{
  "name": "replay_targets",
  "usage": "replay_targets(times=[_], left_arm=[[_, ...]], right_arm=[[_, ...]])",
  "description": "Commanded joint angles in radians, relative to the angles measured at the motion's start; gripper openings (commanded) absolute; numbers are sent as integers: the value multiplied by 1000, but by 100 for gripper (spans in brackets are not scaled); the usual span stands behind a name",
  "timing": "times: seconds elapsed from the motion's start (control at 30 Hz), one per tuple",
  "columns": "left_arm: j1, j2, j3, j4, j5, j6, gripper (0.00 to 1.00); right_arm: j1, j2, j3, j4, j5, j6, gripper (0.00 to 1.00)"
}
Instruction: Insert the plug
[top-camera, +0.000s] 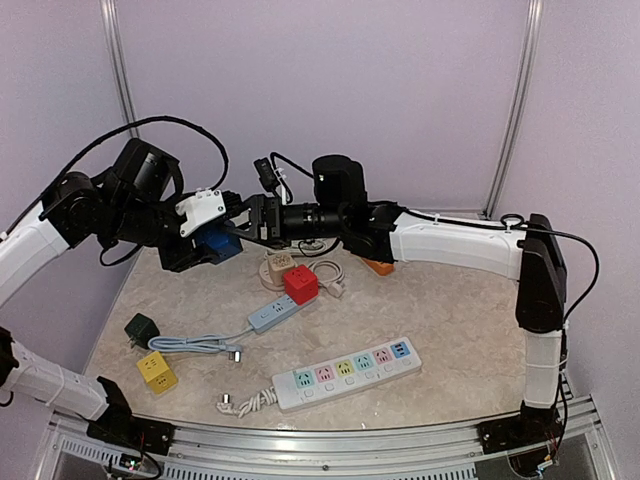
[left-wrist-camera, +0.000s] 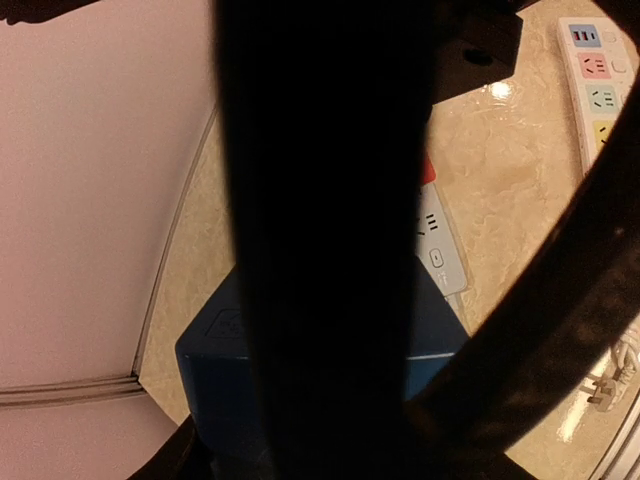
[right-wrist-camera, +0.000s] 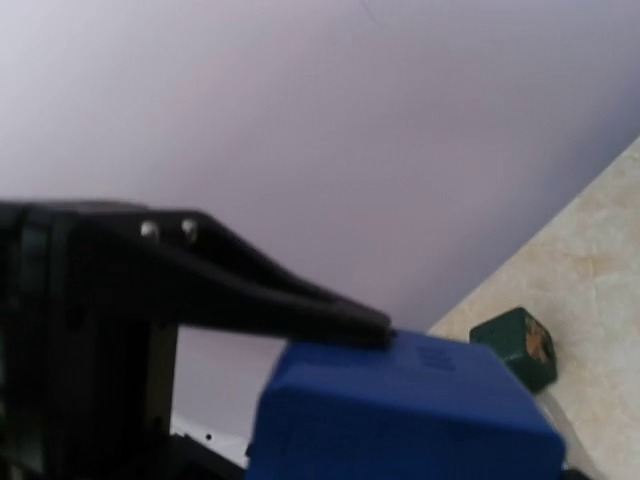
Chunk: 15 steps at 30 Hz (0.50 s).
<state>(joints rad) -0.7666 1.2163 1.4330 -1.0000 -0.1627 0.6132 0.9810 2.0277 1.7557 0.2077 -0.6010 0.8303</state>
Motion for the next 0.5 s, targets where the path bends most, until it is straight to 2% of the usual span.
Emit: replay_targets(times=[0.0, 0.23, 0.3, 0.33, 0.4, 0.47], left_arm=[[-15, 6, 37, 8, -36, 4, 0], [-28, 17, 48, 14, -18, -10, 0], [-30, 21, 56, 16, -19, -10, 0], [-30, 21, 59, 16, -21, -10, 0], [-30, 22, 57, 17, -27, -6, 0], [-30, 22, 51, 22, -35, -3, 0]], right_arm=[[2, 59, 24, 51, -27, 66, 96], [1, 110, 70, 4, -49, 62, 94], [2, 124, 82, 2, -64, 67, 89], [2, 128, 87, 3, -76, 68, 82], [3, 130, 90, 13, -105, 70, 61], [4, 133, 95, 22, -147, 73, 44]])
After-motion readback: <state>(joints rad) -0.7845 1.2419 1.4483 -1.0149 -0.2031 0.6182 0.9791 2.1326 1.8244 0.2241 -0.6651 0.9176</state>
